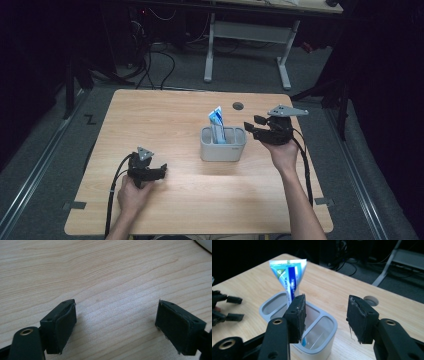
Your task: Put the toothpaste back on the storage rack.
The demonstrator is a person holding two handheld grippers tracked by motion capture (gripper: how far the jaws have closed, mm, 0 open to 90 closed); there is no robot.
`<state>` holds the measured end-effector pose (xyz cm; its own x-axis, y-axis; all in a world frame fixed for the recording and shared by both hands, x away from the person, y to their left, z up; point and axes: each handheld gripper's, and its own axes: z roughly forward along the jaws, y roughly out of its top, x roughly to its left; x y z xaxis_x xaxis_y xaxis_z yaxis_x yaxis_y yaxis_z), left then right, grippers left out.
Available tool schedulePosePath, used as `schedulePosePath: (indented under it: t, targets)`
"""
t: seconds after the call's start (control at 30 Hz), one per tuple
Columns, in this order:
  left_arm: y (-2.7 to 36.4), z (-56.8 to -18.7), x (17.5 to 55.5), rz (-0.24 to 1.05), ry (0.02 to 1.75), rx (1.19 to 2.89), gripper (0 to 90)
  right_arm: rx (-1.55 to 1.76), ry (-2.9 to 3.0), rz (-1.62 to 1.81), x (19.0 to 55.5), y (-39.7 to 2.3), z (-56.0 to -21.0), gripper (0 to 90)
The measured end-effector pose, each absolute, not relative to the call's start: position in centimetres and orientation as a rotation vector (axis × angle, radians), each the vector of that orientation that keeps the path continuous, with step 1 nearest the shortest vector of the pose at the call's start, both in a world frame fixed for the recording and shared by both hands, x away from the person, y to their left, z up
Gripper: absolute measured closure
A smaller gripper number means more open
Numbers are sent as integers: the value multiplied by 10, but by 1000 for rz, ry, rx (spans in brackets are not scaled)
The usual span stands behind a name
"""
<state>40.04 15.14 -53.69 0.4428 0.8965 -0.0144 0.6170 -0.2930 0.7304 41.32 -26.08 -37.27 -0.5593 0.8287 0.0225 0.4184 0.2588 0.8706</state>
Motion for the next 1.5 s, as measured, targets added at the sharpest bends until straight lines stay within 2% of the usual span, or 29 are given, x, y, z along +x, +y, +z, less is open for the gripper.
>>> schedulePosePath:
  t: [1.5]
  targets:
    - [153,-537,399,529,1253,2031,176,1265,1984,1248,382,-319,-386,503]
